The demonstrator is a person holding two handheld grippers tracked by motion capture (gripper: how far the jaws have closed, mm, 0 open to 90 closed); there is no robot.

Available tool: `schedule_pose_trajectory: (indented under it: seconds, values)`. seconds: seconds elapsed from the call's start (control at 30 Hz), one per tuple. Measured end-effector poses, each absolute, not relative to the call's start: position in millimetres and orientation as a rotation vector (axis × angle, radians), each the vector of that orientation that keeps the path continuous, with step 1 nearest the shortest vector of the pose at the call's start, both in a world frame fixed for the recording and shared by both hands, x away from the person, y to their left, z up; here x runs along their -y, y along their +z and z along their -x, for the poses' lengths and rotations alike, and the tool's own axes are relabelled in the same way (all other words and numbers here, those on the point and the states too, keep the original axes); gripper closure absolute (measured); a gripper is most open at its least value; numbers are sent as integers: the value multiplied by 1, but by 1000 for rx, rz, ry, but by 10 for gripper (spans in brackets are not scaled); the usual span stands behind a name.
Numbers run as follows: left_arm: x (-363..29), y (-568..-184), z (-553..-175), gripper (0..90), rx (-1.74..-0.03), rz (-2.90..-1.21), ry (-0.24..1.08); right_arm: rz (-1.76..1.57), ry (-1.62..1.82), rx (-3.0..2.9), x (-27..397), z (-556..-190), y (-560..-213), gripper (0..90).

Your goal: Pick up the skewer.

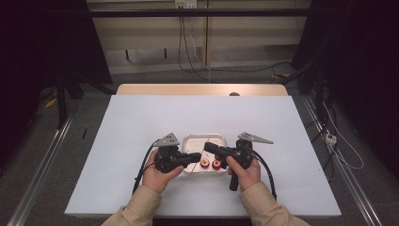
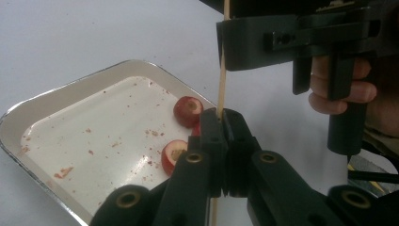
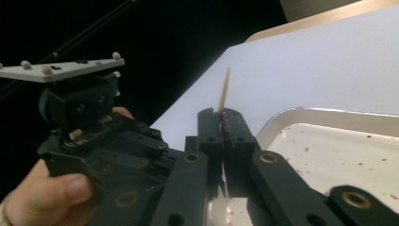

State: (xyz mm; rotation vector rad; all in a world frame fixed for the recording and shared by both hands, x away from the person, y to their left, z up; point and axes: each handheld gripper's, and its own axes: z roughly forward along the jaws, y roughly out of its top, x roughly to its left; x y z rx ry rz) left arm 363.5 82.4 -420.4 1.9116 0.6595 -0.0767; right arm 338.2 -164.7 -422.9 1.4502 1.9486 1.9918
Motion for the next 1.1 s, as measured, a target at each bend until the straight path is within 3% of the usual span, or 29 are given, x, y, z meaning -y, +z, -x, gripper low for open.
schedule_pose_trajectory:
  seconds: [0.27, 0.43, 0.6, 0.97, 1.1]
  values:
    - [-82, -420, -363, 883, -653, -1922, -90, -1411, 1976, -1984, 163, -339, -418, 894]
    - [-80, -424, -362, 820, -653, -2008, -94, -1400, 1981, -1948, 168, -340, -412, 895]
    - [-77, -426, -361, 873, -661, -2033, -105, -1388, 1974, -1949, 169, -341, -410, 895]
    - [-79, -425, -361, 894, -671, -2048, -134, -1391, 1984, -1956, 167, -342, -411, 890]
    - [-87, -422, -363, 896, -705, -2033, -133, -1375, 1944, -1948, 167, -343, -412, 583]
